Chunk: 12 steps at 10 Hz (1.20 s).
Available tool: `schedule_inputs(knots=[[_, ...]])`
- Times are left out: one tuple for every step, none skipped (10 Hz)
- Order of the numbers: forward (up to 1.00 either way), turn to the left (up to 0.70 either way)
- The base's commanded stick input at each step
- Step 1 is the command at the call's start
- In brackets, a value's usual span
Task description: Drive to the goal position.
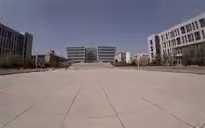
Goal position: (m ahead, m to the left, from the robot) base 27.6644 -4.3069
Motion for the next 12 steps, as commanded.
schedule_inputs(knots=[[0.70,0.00],[0.70,0.00],[0.70,0.00],[0.70,0.00],[0.70,0.00],[0.70,0.00],[0.70,0.00],[0.70,0.00],[0.70,0.00],[0.70,0.00],[0.70,0.00],[0.70,0.00]])
